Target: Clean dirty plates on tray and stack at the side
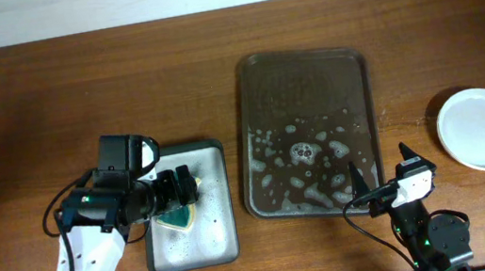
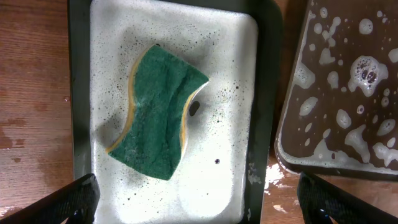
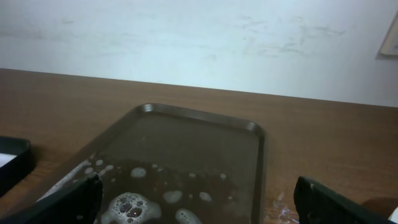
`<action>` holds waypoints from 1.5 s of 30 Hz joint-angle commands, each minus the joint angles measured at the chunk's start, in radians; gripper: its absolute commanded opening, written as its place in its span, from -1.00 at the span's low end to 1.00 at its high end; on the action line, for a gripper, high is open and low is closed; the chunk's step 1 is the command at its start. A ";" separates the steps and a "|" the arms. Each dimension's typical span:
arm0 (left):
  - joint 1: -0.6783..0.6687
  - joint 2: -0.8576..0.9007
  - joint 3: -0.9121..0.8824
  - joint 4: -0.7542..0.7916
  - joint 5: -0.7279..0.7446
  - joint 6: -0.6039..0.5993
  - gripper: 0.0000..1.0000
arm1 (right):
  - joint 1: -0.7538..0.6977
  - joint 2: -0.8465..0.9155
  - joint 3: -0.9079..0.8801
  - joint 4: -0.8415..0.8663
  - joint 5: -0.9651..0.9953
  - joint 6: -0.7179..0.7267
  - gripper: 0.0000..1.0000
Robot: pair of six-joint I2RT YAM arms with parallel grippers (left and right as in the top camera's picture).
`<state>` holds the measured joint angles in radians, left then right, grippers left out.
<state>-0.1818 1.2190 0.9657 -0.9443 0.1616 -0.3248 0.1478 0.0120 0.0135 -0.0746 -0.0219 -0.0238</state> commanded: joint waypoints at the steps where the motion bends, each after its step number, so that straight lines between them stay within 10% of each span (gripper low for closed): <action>1: 0.006 -0.013 0.005 0.001 0.007 0.002 0.99 | 0.008 -0.008 -0.008 -0.003 0.016 0.002 0.97; 11: 0.003 -0.159 -0.050 0.017 -0.066 0.005 0.99 | 0.008 -0.008 -0.008 -0.003 0.016 0.002 0.97; 23: 0.061 -1.025 -0.656 0.735 -0.028 0.296 0.99 | 0.008 -0.008 -0.008 -0.003 0.016 0.002 0.97; 30: 0.084 -1.213 -0.960 1.011 -0.037 0.296 0.99 | 0.008 -0.008 -0.008 -0.003 0.016 0.002 0.97; 45: 0.101 -1.213 -0.957 0.871 -0.080 0.296 1.00 | 0.008 -0.008 -0.008 -0.003 0.016 0.002 0.97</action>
<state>-0.0872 0.0139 0.0162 -0.0704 0.0929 -0.0448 0.1478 0.0101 0.0128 -0.0746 -0.0177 -0.0238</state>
